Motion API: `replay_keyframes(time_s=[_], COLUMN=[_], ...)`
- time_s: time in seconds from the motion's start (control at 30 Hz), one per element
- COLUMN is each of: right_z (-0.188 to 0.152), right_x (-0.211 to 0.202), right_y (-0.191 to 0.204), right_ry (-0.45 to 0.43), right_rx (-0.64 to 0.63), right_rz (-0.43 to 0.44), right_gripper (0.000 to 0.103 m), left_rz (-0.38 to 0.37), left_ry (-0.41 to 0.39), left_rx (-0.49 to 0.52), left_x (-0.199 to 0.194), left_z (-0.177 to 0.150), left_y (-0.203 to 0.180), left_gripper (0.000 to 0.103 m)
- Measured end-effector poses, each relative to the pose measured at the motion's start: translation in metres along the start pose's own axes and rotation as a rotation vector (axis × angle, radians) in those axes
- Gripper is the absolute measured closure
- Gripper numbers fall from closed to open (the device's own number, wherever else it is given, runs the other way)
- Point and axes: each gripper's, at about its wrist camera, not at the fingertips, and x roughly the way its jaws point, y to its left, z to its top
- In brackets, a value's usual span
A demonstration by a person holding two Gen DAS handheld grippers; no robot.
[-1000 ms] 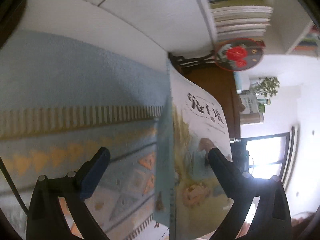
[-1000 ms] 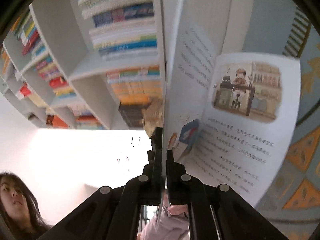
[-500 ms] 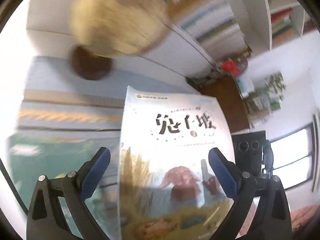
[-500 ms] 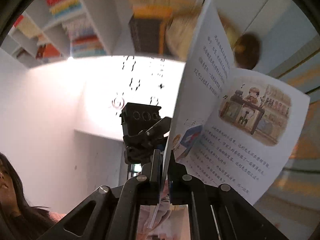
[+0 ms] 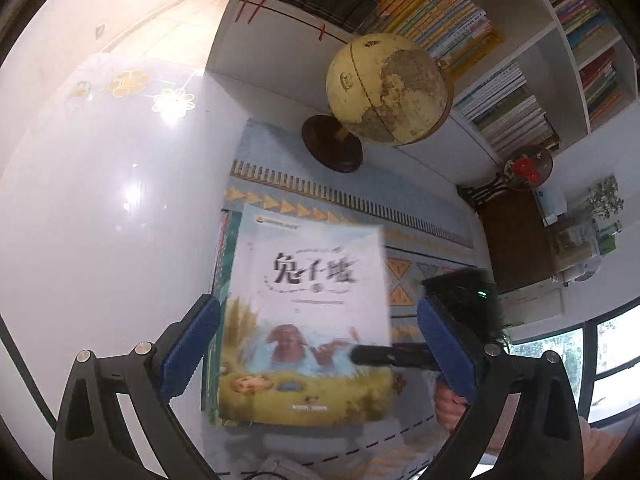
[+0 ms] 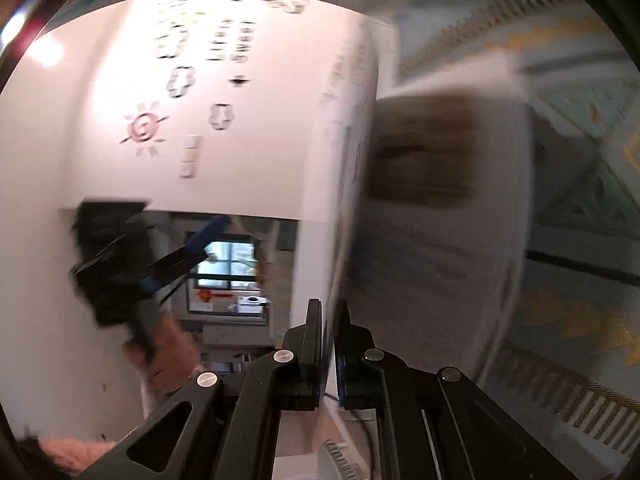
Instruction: Organize books
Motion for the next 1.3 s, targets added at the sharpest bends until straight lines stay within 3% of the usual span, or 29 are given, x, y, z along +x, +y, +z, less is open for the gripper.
replay_keyframes(time_s=[0.1, 0.37, 0.63, 0.73, 0.8, 0.87, 1.07, 1.3], right_z=[-0.001, 0.003, 0.031, 0.033, 0.030, 0.026, 0.007, -0.040], right_x=[0.016, 0.024, 0.032, 0.033, 0.025, 0.015, -0.021, -0.089], right_y=[-0.010, -0.004, 0.019, 0.031, 0.046, 0.062, 0.103, 0.154], right_ry=[0.065, 0.090, 0.106, 0.096, 0.042, -0.023, -0.173, -0.393], right_rx=[-0.031, -0.050, -0.041, -0.011, -0.026, -0.063, -0.145, -0.177], right_rz=[-0.134, -0.177, -0.215, -0.248, -0.267, -0.335, -0.613, -0.754], right_gripper=[0.098, 0.098, 0.097, 0.079, 0.034, 0.020, 0.020, 0.020], left_rz=[0.006, 0.066, 0.095, 0.124, 0.165, 0.209, 0.292, 0.336], left_ry=[0.001, 0.007, 0.016, 0.004, -0.024, -0.040, -0.085, -0.148], left_rx=[0.004, 0.045, 0.073, 0.074, 0.082, 0.089, 0.113, 0.222], left_x=[-0.007, -0.007, 0.000, -0.001, -0.006, -0.009, -0.021, -0.038], left_z=[-0.009, -0.019, -0.019, -0.020, -0.022, -0.023, -0.031, -0.049], left_y=[0.004, 0.002, -0.006, -0.007, -0.011, -0.013, -0.031, -0.087], left_gripper=[0.005, 0.005, 0.005, 0.004, 0.004, 0.004, 0.004, 0.004])
